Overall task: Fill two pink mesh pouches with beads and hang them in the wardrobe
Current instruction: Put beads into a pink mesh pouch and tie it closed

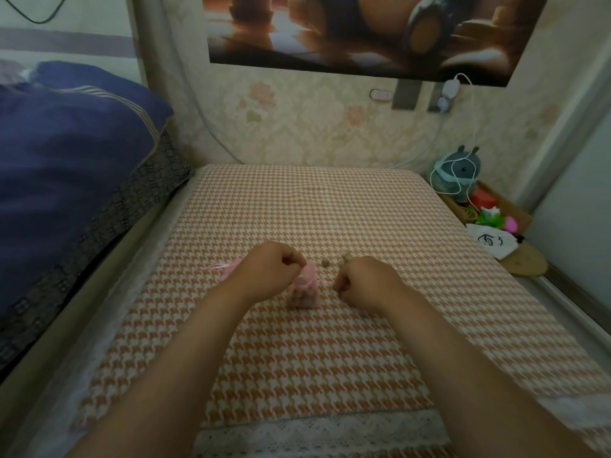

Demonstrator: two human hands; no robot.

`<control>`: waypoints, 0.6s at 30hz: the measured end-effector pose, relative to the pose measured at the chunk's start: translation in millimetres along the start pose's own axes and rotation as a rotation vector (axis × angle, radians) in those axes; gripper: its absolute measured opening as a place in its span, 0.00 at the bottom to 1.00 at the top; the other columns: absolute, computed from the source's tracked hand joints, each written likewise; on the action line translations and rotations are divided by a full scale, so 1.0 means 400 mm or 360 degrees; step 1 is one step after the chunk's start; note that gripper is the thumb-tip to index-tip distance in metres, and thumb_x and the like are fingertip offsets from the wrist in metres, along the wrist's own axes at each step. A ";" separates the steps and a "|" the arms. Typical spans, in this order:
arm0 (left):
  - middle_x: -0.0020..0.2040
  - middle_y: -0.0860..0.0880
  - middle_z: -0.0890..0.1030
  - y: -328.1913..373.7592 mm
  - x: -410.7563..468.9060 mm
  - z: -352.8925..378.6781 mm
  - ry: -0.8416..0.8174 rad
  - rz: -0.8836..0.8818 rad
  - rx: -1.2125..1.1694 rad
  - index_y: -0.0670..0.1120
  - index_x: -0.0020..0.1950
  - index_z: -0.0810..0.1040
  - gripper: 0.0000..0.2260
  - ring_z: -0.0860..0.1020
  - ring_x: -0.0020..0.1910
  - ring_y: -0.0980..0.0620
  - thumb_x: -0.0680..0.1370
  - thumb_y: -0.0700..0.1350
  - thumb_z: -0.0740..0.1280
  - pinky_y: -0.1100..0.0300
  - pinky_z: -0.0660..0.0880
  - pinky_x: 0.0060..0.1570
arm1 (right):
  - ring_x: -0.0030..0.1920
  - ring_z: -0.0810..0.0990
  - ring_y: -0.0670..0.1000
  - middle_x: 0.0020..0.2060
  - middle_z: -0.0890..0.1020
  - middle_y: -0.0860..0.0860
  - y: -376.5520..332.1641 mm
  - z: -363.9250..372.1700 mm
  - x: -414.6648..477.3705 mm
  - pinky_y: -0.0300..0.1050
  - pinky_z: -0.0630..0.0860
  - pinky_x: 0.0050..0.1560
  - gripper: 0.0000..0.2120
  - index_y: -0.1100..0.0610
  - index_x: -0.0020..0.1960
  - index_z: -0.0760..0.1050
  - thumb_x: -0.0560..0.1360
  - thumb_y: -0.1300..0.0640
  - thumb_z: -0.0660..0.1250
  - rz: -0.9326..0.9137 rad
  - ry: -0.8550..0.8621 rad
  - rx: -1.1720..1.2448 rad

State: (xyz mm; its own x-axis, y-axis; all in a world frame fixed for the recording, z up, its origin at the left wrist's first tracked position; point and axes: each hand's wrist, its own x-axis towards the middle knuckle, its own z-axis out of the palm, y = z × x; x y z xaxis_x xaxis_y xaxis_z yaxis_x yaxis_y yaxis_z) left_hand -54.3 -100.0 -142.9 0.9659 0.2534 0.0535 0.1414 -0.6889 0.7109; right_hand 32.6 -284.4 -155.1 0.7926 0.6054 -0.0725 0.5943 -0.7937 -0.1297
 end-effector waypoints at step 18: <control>0.35 0.46 0.83 -0.001 -0.017 -0.016 -0.0039 -0.0023 -0.0261 0.45 0.49 0.85 0.08 0.81 0.31 0.55 0.77 0.39 0.66 0.60 0.79 0.34 | 0.47 0.78 0.39 0.45 0.81 0.38 -0.099 -0.047 -0.024 0.44 0.78 0.49 0.05 0.43 0.50 0.83 0.74 0.47 0.71 -0.0402 0.0506 0.0567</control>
State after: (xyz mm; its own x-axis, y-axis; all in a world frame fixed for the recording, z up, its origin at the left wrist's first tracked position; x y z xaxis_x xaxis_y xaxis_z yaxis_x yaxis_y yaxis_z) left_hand -62.3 -97.1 -138.9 0.9693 0.2443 0.0266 0.1199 -0.5648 0.8164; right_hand 3.9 -259.8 -130.6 0.6659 0.6831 0.2998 0.7326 -0.5229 -0.4358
